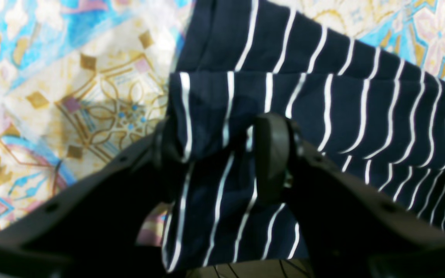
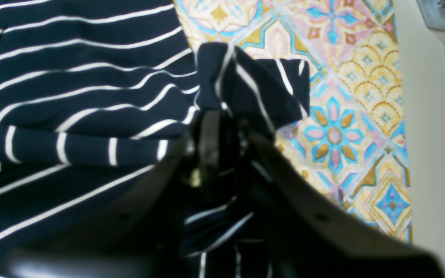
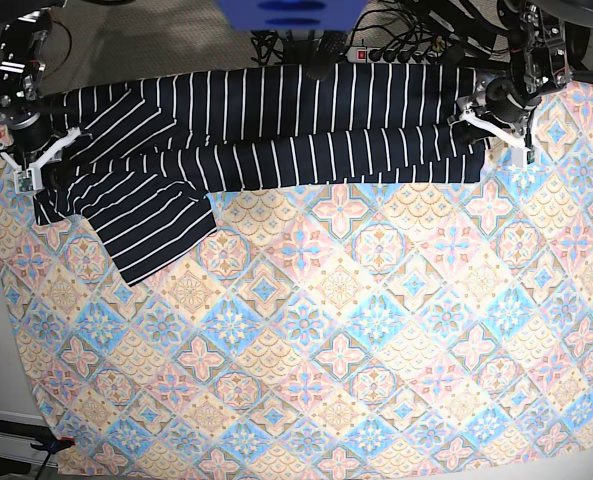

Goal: Fold the T-shirt properly
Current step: 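Reach the right gripper to the loose sleeve and grasp it, then fold the sleeve with the right gripper onto the folded strip, then grasp both ends of the striped strip with both grippers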

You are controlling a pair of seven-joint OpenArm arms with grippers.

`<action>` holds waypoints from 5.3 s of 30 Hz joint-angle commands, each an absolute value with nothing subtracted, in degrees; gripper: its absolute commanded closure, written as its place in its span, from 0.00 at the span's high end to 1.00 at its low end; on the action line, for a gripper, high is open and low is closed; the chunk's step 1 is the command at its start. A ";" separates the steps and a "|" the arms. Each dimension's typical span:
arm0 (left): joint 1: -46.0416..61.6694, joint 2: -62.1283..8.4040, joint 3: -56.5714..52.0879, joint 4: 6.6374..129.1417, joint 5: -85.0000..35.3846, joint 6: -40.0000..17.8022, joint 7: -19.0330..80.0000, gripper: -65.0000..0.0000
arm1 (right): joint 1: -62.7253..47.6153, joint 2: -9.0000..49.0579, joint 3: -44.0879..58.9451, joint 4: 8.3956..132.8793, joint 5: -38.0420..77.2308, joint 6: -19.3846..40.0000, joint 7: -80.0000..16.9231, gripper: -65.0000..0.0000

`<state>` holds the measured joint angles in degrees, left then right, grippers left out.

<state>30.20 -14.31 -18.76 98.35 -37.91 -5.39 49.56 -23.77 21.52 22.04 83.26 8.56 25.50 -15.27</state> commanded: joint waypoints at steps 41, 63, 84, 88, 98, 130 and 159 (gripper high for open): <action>29.85 -14.46 -19.12 99.38 -38.81 -5.58 48.84 0.46 | 14.46 18.24 10.59 44.97 4.09 25.01 -11.30 0.50; 29.76 -14.46 -19.12 99.38 -38.81 -5.58 48.75 0.46 | 13.93 18.24 3.82 43.03 4.09 25.01 -15.96 0.00; 28.62 -14.46 -18.86 99.21 -38.81 -5.67 48.66 0.46 | -15.08 18.24 22.29 89.19 13.58 25.10 -29.41 0.00; 28.62 -14.46 -18.95 99.21 -38.81 -5.67 48.66 0.46 | -21.67 18.24 25.63 93.32 18.15 25.10 -30.11 0.00; 27.56 -14.46 -18.77 98.95 -38.73 -5.76 48.66 0.46 | -32.66 18.24 29.23 100.53 22.99 25.10 -30.20 0.00; 26.51 -14.81 -23.43 97.27 -38.81 -5.93 49.10 0.98 | -26.24 12.88 21.14 100.18 25.89 25.10 -26.42 0.31; 26.24 -14.81 -11.38 91.74 -38.73 -6.02 49.10 0.64 | -26.07 12.79 17.54 98.15 25.89 25.10 -26.33 0.31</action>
<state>25.58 -15.27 -12.32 91.68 -36.36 -4.73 45.98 -26.17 12.08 17.23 97.01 25.15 24.86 -27.68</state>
